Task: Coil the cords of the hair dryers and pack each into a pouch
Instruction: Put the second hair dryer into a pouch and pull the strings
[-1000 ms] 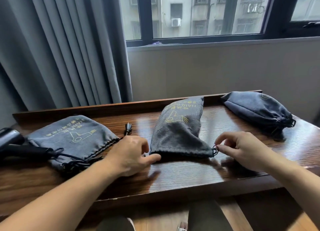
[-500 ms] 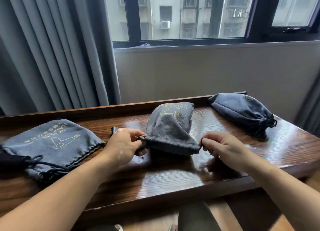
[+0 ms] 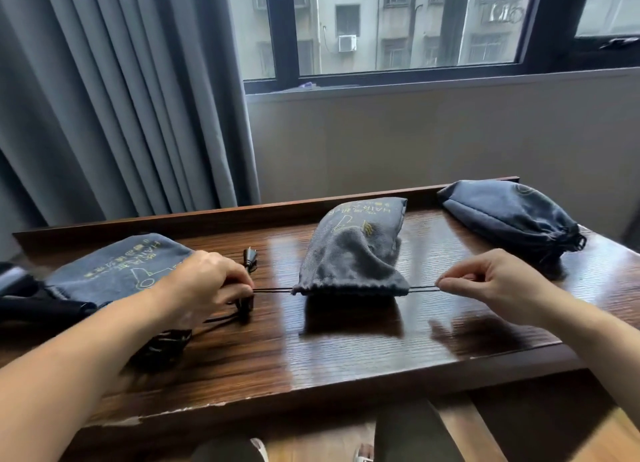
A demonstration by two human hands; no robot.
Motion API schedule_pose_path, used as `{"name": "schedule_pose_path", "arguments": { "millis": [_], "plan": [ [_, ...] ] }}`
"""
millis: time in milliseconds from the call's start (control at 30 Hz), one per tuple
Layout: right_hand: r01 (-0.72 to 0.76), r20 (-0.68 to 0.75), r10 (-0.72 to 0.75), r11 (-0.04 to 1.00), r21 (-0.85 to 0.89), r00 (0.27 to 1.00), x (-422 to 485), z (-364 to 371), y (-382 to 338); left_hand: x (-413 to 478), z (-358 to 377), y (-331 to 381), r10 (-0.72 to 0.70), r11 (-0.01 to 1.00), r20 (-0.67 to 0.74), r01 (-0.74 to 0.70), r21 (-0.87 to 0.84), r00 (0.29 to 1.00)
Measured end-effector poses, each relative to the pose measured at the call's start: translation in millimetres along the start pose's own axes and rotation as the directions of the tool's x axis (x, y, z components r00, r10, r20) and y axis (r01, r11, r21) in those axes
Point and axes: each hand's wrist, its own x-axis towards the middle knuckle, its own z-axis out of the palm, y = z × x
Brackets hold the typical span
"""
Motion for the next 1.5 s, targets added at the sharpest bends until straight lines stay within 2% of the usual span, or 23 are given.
{"name": "schedule_pose_path", "arguments": {
  "millis": [100, 167, 267, 367, 433, 500, 533, 567, 633, 667, 767, 800, 833, 900, 967, 1000, 1100, 1200, 1367, 1500],
  "plan": [
    [-0.067, 0.035, 0.069, 0.996, -0.053, 0.997, -1.0, -8.4, 9.2, -11.1, -3.1, -31.1, 0.088, 0.989, -0.082, -0.077, 0.127, 0.993],
    [-0.097, 0.034, 0.100, 0.991, -0.093, 0.994, -2.5, -11.8, 13.1, -17.9, -2.2, -50.2, 0.080, 0.982, -0.126, -0.057, 0.178, 0.989],
    [-0.124, 0.020, 0.129, 0.980, -0.154, 0.992, -3.4, -9.1, 18.2, -21.3, 0.6, -59.6, -0.012, 0.985, -0.086, 0.026, 0.168, 0.996],
    [-0.055, -0.049, 0.041, 0.938, -0.343, 0.998, -2.4, 2.7, 14.6, -16.8, 3.2, -47.2, -0.124, 0.971, -0.001, 0.122, 0.207, 0.992],
    [-0.044, -0.084, 0.005, 0.884, -0.465, 0.996, -1.3, 7.4, 3.3, -12.0, 7.6, -31.5, -0.113, 0.961, -0.073, 0.127, 0.247, 0.991],
    [-0.091, -0.065, 0.065, 0.789, -0.607, 0.996, -1.1, 11.4, -8.8, -6.5, 14.0, -3.8, -0.031, 0.987, -0.142, 0.053, 0.149, 0.989],
    [-0.099, -0.066, 0.074, 0.760, -0.643, 0.995, -0.4, 14.7, -15.5, -4.2, 18.5, 13.1, 0.003, 0.995, -0.130, 0.010, 0.097, 0.991],
    [-0.075, -0.066, 0.044, 0.765, -0.639, 0.997, -0.3, 19.1, -24.7, -1.4, 24.7, 29.9, 0.022, 0.998, -0.084, -0.018, 0.052, 0.996],
    [0.061, -0.022, -0.088, 0.828, -0.558, 0.996, -1.0, 36.2, -45.6, 5.4, 41.9, 56.3, 0.019, 1.000, 0.024, -0.019, 0.007, 1.000],
    [0.107, 0.014, -0.119, 0.836, -0.538, 0.993, -3.9, 48.4, -55.5, 9.2, 51.6, 63.3, 0.014, 1.000, 0.029, -0.014, 0.001, 0.999],
    [0.175, 0.064, -0.178, 0.730, -0.661, 0.982, -5.6, 86.9, -67.3, 21.7, 64.8, 67.9, -0.033, 0.997, -0.096, 0.027, -0.072, 0.995],
    [0.182, 0.038, -0.210, 0.732, -0.657, 0.977, -3.7, 94.5, -65.1, 25.1, 64.1, 67.0, -0.056, 0.994, -0.113, 0.045, -0.101, 0.992],
    [0.183, -0.002, -0.229, 0.783, -0.594, 0.974, -1.2, 96.4, -63.1, 26.5, 63.0, 65.5, -0.078, 0.989, -0.119, 0.062, -0.134, 0.990],
    [0.160, -0.086, -0.195, 0.938, -0.308, 0.977, 4.8, 92.3, -59.8, 25.6, 57.3, 60.9, -0.120, 0.976, -0.126, 0.093, -0.198, 0.985],
    [0.114, -0.072, -0.115, 0.993, -0.023, 0.991, 9.9, 84.4, -61.1, 23.9, 48.3, 58.4, -0.152, 0.962, -0.122, 0.118, -0.248, 0.981],
    [0.097, -0.054, -0.094, 0.994, 0.049, 0.994, 11.4, 81.5, -63.0, 24.0, 45.0, 59.5, -0.164, 0.952, -0.117, 0.125, -0.281, 0.980],
    [0.067, -0.068, -0.062, 0.995, 0.074, 0.996, 15.4, 76.4, -62.1, 29.5, 39.4, 59.8, -0.240, 0.921, -0.142, 0.179, -0.347, 0.960],
    [0.054, -0.093, -0.047, 0.996, 0.075, 0.995, 14.0, 68.4, -53.7, 31.8, 39.6, 50.8, -0.267, 0.936, -0.191, 0.207, -0.284, 0.945],
    [0.071, -0.105, -0.057, 0.989, 0.129, 0.993, 11.1, 58.9, -43.3, 33.3, 38.8, 48.2, -0.231, 0.950, -0.240, 0.166, -0.264, 0.943],
    [0.043, -0.095, -0.033, 0.994, 0.102, 0.995, 8.7, 47.4, -32.0, 29.0, 29.7, 43.3, -0.294, 0.934, -0.110, 0.261, -0.243, 0.949]
  ]
}}
